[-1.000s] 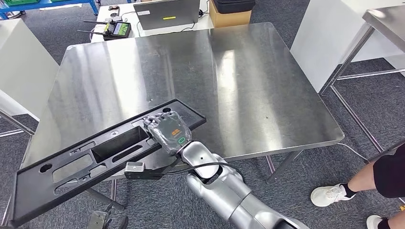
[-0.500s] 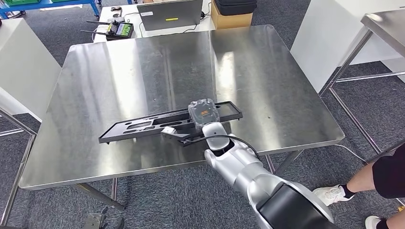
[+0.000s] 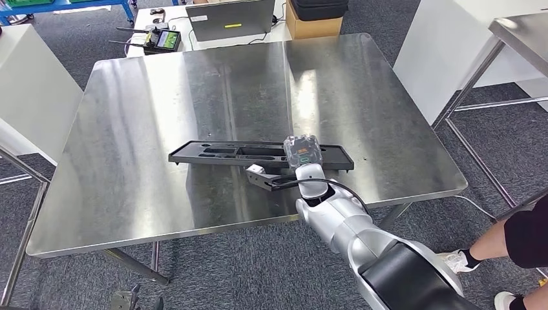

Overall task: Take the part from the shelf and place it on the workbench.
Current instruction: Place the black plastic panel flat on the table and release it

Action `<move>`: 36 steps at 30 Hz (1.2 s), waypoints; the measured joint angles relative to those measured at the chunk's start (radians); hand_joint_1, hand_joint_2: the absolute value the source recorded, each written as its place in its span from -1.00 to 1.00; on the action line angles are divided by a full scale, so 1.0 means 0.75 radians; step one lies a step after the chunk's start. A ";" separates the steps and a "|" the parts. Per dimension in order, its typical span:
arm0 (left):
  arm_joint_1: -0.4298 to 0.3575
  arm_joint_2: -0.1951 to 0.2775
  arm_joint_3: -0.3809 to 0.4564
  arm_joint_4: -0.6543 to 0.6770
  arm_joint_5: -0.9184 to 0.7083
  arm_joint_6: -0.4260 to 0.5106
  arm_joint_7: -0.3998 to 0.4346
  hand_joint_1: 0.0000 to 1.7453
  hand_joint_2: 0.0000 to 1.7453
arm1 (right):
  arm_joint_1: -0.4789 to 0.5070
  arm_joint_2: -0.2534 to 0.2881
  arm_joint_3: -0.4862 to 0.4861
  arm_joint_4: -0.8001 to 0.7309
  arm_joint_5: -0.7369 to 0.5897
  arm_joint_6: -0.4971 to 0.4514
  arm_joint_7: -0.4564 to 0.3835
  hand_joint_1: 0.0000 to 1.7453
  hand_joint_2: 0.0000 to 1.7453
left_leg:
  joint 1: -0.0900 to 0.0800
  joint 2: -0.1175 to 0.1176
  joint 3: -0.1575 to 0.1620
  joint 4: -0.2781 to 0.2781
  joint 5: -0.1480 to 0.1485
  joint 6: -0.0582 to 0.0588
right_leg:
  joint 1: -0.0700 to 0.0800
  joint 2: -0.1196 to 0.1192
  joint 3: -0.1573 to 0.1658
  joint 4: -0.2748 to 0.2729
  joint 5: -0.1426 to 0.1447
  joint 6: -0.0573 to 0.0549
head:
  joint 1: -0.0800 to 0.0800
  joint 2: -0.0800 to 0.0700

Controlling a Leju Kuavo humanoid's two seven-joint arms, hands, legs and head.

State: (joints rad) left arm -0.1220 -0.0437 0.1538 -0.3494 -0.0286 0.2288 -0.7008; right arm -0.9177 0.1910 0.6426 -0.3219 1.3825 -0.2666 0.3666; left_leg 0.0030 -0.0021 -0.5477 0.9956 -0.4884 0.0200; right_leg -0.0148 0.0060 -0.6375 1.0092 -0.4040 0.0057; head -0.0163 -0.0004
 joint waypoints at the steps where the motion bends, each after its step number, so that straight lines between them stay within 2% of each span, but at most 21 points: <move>1: 0.000 0.000 0.004 0.000 -0.008 0.004 0.000 -1.00 1.00 | 0.000 -0.006 -0.006 0.003 0.003 0.000 0.003 0.00 0.00 | 0.000 0.000 0.000 0.000 0.000 0.000 | 0.000 0.000 0.000 0.000 0.000 0.000 | 0.000 0.000; 3: 0.000 0.000 0.007 0.000 -0.023 0.019 0.000 -1.00 1.00 | 0.000 -0.018 -0.022 0.008 0.010 0.000 0.009 -1.00 -1.00 | 0.000 0.000 0.001 0.000 0.000 0.000 | 0.000 0.000 0.000 0.000 0.000 0.000 | 0.000 0.000; 4: 0.000 0.001 0.008 0.000 -0.030 0.025 0.000 -1.00 1.00 | 0.000 -0.022 -0.030 0.010 0.013 0.000 0.010 -1.00 -1.00 | 0.000 0.000 0.001 0.000 0.000 0.000 | 0.000 0.000 0.000 0.000 0.000 0.000 | 0.000 0.000; 8: -0.001 0.001 0.009 0.000 -0.041 0.027 0.000 -1.00 -1.00 | 0.001 -0.035 -0.053 0.016 0.027 0.000 0.013 -1.00 -1.00 | 0.000 0.000 0.001 0.000 0.000 0.000 | 0.000 0.000 0.000 0.000 0.000 0.000 | 0.000 0.000; 23: -0.002 0.000 0.040 -0.016 -0.036 -0.040 0.000 -1.00 -1.00 | 0.002 -0.057 -0.089 0.018 0.057 0.010 0.009 -1.00 -1.00 | 0.000 0.000 0.001 0.000 0.000 0.000 | -0.001 0.000 0.000 0.000 0.000 0.000 | 0.000 0.000; 32: -0.002 0.000 0.049 -0.033 -0.043 -0.026 0.000 -1.00 -1.00 | 0.029 -0.023 -0.109 0.015 0.069 -0.072 -0.097 -1.00 -1.00 | 0.000 0.000 0.001 0.000 0.000 0.000 | 0.000 0.000 0.000 0.000 0.000 0.000 | 0.000 0.000; 36: -0.002 -0.001 0.052 -0.036 -0.046 -0.024 0.000 -1.00 -1.00 | 0.032 -0.007 -0.122 0.011 0.068 -0.078 -0.108 -1.00 -1.00 | 0.000 0.000 0.000 0.000 0.000 0.000 | 0.000 0.000 0.000 0.000 0.000 0.000 | 0.000 0.000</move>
State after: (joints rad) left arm -0.1234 -0.0443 0.1927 -0.3764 -0.0629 0.2106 -0.7008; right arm -0.8940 0.1857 0.5513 -0.3139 1.4338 -0.3254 0.2854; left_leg 0.0032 -0.0021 -0.5473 0.9956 -0.4883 0.0200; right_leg -0.0148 0.0061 -0.6374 1.0093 -0.4040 0.0056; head -0.0164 -0.0004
